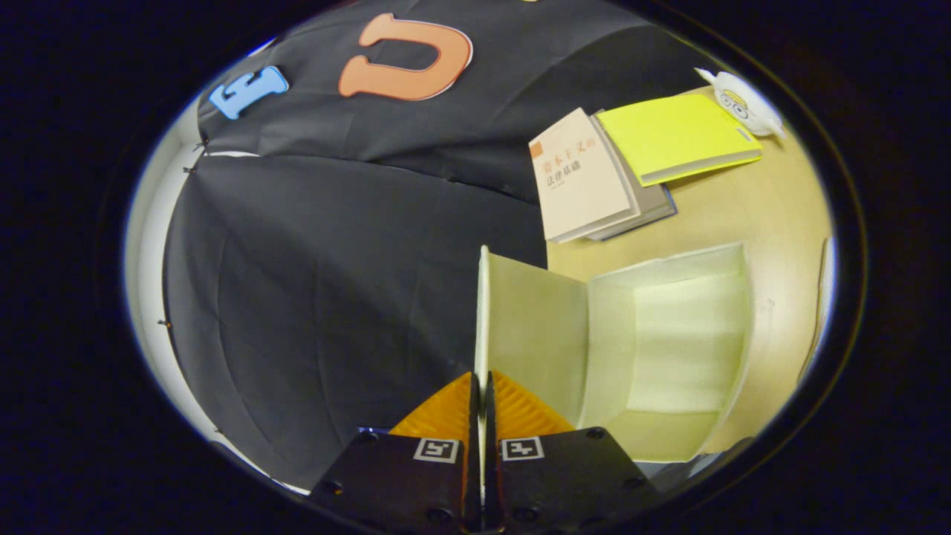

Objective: Open the storage box then place both shoes into the box .Put the left shoe in first, then the right shoe, with the right side of both shoes facing outward in a uniform manner.

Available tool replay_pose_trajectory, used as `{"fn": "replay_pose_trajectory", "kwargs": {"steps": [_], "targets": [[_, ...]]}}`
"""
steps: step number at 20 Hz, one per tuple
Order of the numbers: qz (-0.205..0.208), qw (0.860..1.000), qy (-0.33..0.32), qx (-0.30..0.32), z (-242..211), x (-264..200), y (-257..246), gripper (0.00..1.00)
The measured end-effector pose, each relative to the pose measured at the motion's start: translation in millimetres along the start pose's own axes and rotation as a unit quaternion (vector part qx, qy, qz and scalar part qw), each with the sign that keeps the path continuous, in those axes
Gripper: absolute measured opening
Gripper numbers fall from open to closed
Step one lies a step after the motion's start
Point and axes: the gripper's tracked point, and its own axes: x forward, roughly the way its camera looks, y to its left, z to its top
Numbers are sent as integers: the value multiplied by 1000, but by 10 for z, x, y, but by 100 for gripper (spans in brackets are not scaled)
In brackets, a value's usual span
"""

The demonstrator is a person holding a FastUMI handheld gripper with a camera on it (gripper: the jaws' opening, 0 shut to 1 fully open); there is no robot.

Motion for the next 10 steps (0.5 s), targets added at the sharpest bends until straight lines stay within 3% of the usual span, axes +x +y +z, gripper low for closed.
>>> {"fn": "replay_pose_trajectory", "kwargs": {"steps": [5, 7, 10], "targets": [[-19, 1000, 11, -3, -103, 494, 254, 11], [-19, 1000, 19, -4, -186, 644, 338, 19], [-19, 999, 26, -5, -289, 772, 429, 47]]}}
